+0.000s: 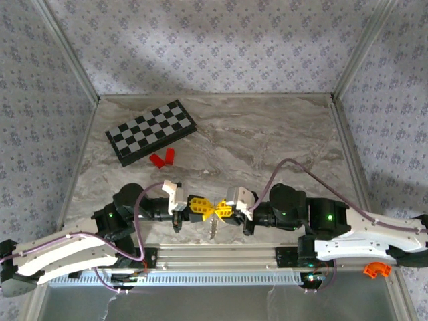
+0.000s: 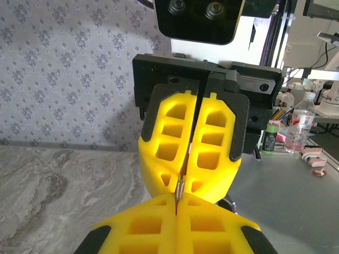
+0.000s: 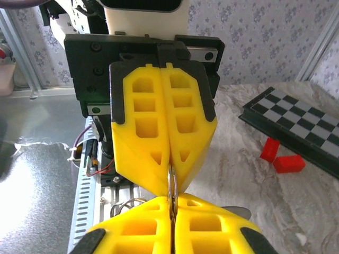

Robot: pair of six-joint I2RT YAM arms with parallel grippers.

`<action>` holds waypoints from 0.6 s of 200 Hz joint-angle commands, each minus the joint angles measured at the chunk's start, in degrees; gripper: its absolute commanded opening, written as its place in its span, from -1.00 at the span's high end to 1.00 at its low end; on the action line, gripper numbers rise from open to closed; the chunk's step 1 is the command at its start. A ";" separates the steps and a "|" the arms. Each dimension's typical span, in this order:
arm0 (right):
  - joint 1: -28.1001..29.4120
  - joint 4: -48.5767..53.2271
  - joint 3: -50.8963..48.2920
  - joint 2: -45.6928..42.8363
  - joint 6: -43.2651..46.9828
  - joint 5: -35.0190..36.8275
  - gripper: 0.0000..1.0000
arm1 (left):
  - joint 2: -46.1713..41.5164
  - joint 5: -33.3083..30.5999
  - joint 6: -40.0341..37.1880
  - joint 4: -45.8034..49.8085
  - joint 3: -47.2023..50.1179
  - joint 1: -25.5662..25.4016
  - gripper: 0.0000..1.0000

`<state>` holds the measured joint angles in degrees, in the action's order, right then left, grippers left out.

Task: Put the keys on the keyring

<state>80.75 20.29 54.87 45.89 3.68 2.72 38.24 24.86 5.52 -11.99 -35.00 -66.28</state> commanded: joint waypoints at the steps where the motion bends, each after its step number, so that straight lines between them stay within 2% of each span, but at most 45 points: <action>1: 0.39 -3.89 -0.69 0.53 -0.30 1.05 1.00 | -0.62 1.47 0.56 -3.50 -0.35 -0.12 1.00; 24: 0.32 0.32 1.39 1.51 -1.28 3.62 1.00 | -0.63 0.47 -3.37 5.43 -2.70 -0.16 1.00; 44: 0.27 7.40 5.47 4.14 -1.42 4.47 1.00 | 0.42 0.15 -6.79 14.63 -6.13 -0.16 0.70; 57: 0.30 11.77 8.05 6.42 -1.01 4.59 1.00 | 1.07 -0.38 -8.40 18.59 -7.58 -0.15 0.66; 68: 0.53 15.18 10.13 8.17 -0.63 4.48 1.00 | 1.33 -0.85 -9.36 20.86 -8.65 -0.16 0.68; 84: 0.84 18.94 12.55 10.64 0.11 4.66 1.00 | 1.79 -1.38 -10.49 23.06 -9.63 -0.16 0.81; 102: 1.02 20.48 14.66 12.01 0.75 4.15 1.00 | 2.08 -1.96 -10.90 23.78 -9.96 -0.16 0.95; 120: 1.14 21.22 15.68 12.57 1.06 3.85 1.00 | 1.84 -2.05 -10.61 22.87 -9.58 -0.16 1.00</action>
<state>81.32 39.33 67.24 57.65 3.46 6.04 39.94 22.70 -4.01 10.57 -42.63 -66.08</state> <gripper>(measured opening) 0.050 0.046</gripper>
